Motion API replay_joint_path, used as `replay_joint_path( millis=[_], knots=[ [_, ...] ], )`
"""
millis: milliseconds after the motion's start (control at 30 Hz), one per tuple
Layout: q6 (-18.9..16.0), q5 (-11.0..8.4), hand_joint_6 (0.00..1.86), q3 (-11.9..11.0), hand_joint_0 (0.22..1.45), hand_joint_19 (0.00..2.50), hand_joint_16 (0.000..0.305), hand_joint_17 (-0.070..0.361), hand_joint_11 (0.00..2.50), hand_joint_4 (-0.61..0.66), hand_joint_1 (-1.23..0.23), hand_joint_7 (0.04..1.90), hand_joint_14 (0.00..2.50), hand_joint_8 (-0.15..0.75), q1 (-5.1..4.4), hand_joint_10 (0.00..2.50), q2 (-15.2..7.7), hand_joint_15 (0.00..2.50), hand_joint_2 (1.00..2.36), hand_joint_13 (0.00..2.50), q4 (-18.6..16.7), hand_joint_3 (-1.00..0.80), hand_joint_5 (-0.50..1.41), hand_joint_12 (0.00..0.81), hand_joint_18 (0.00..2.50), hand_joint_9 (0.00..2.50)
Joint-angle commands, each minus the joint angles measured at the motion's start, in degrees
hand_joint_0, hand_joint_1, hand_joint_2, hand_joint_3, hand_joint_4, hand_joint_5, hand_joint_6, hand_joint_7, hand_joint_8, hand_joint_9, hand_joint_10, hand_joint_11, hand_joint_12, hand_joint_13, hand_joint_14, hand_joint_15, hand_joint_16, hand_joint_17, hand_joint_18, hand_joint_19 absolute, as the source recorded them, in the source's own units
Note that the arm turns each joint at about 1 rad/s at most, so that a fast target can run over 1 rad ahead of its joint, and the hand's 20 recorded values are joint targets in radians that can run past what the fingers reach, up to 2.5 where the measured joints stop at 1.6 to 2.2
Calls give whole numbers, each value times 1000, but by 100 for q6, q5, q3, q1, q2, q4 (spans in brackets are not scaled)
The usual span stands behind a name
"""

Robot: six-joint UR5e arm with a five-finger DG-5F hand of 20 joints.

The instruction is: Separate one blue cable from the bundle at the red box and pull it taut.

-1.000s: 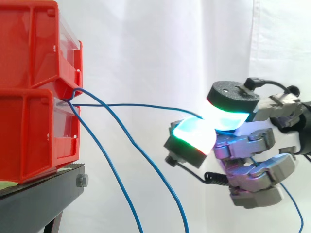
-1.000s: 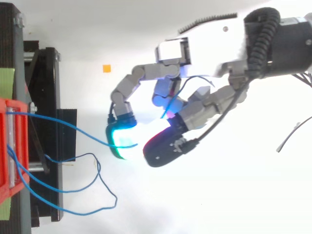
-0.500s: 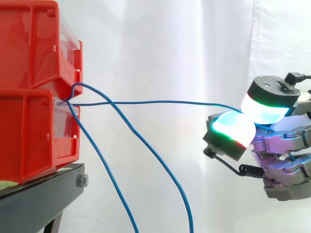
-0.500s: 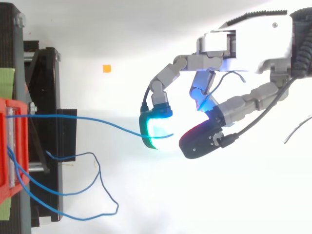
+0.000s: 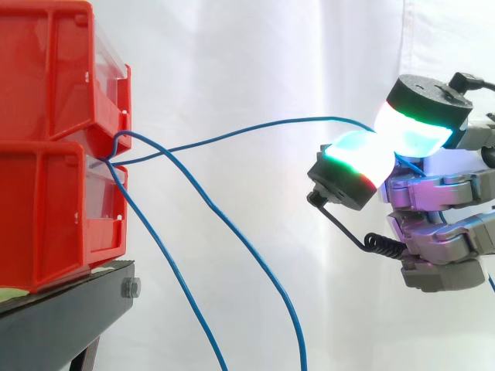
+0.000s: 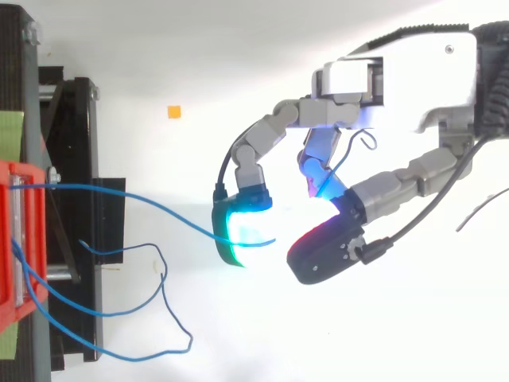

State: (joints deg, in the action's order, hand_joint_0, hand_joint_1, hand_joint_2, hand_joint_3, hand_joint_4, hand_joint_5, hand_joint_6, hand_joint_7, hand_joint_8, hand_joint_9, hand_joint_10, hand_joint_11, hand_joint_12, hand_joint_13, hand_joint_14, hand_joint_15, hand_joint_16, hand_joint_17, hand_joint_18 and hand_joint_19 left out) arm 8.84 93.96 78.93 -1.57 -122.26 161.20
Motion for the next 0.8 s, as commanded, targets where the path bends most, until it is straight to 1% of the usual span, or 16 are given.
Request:
replay_joint_path(
  millis=[0,33,100,167,333,700,767],
  knots=[
    [188,-97,870,0,529,1178,62,141,1388,-484,-808,1052,539,138,-45,1024,0,1275,1660,1200,34,41,-53,426,1021,1202],
    [311,-193,869,9,527,1169,63,141,1381,-481,-805,1056,540,146,-72,1027,0,1277,1668,1201,61,39,-53,430,1023,1203],
    [610,-316,869,0,527,1172,62,140,1407,-484,-804,1053,533,130,-107,1016,0,1271,1669,1202,78,37,-53,422,1025,1201],
    [751,-334,869,0,528,1182,62,140,1385,-483,-804,1056,525,146,-124,1018,0,1273,1664,1204,87,40,-53,427,1023,1203],
    [812,-334,869,9,529,1181,62,140,1399,-486,-807,1055,519,137,-142,1008,0,1277,1662,1204,175,40,-53,419,1029,1206],
    [803,-299,869,0,530,1192,63,142,1409,-488,-808,1060,500,138,-160,999,0,1284,1661,1209,175,40,-53,420,1035,1210],
    [812,-316,869,9,530,1195,62,140,1403,-487,-808,1057,493,137,-160,994,-9,1292,1659,1210,158,42,-53,428,1037,1215]
  ],
)
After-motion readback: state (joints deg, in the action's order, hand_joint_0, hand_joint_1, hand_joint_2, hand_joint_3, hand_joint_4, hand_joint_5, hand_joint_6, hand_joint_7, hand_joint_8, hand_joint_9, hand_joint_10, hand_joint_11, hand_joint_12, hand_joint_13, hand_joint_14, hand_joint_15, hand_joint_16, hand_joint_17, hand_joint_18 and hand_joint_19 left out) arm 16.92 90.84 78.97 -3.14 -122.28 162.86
